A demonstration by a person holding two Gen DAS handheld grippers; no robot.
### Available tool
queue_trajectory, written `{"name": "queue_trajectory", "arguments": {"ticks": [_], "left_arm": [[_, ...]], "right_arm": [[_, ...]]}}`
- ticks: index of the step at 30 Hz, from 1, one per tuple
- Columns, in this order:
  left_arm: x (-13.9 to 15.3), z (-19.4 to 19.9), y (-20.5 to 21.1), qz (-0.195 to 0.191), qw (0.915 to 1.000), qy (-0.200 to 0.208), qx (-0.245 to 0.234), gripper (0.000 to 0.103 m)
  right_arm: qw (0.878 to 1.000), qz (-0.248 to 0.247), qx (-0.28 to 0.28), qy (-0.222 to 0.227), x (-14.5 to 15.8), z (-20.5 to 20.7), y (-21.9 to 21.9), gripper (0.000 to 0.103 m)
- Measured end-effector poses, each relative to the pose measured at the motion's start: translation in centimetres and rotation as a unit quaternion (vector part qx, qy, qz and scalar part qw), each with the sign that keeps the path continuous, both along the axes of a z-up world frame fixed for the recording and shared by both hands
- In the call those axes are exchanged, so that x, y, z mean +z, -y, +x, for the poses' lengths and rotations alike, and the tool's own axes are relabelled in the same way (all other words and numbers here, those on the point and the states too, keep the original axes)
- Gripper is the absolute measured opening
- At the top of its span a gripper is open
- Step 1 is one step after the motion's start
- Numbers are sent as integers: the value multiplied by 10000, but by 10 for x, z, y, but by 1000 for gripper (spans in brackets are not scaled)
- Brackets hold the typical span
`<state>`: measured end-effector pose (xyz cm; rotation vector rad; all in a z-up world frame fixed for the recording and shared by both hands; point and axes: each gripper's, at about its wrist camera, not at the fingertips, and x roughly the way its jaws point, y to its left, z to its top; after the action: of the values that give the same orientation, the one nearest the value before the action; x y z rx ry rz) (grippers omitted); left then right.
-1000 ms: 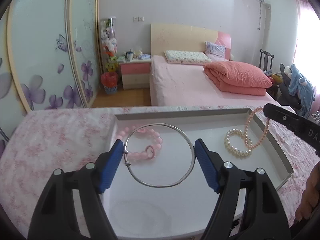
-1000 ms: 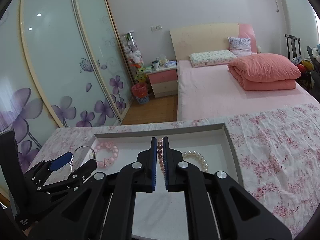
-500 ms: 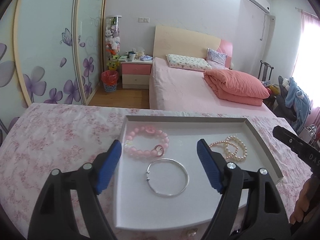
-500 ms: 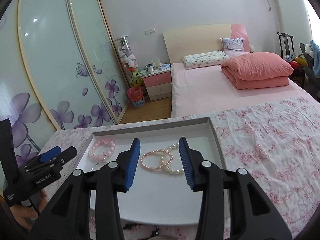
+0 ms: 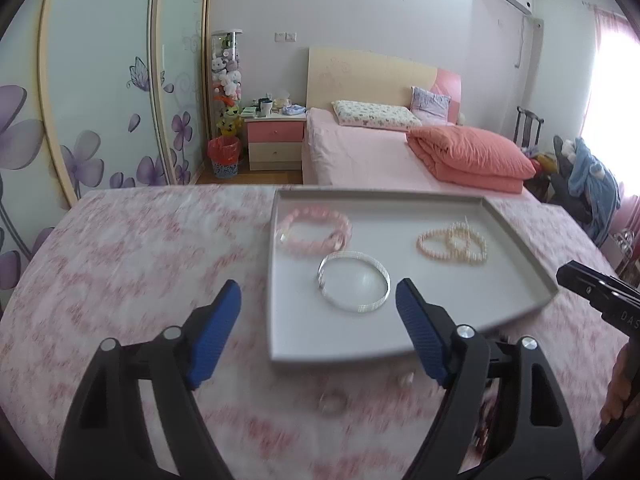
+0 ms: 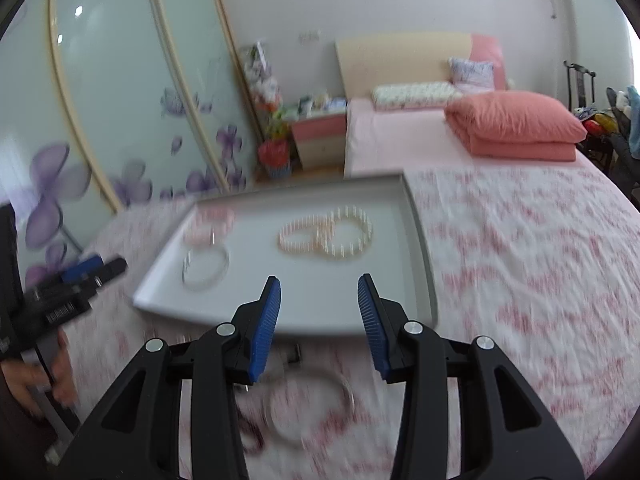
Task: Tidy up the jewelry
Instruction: 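Withdraw both tools from the tray toward the jewelry on the bed, then grasp the silver ring with the left tool while the right tool straddles the wide silver cuff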
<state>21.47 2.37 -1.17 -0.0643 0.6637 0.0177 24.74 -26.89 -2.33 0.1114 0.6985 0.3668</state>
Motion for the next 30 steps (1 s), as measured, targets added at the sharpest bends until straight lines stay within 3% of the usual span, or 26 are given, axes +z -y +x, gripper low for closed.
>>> {"name": "queue_trajectory", "arguments": {"ticks": [3,5,12,23,25,30], "left_arm": [[-6,-17,-3,83,9999,-56,-39,79],[-11,-25,-5,108,9999,-103,-53,80],[-24,-35,-9,56,9995,-305,-17,80],[-34,-38,-10,75,9989,-454,-36,80],[-35,-38,-10,86,9988,-475,-30,80],[-39,-38,-11,93,9986,-526,-64,80]], "right_arm": [[9989,-359,168,-236,-17,-11,0,54],[9980,-486,230,-341,-26,-18,0,55],[9953,-592,376,-666,-44,-21,-18,72],[9895,-1205,369,-704,-60,-19,-38,75],[9892,-1251,366,-677,-60,-20,-38,68],[9898,-1221,-74,-736,-60,-15,-23,68]]}}
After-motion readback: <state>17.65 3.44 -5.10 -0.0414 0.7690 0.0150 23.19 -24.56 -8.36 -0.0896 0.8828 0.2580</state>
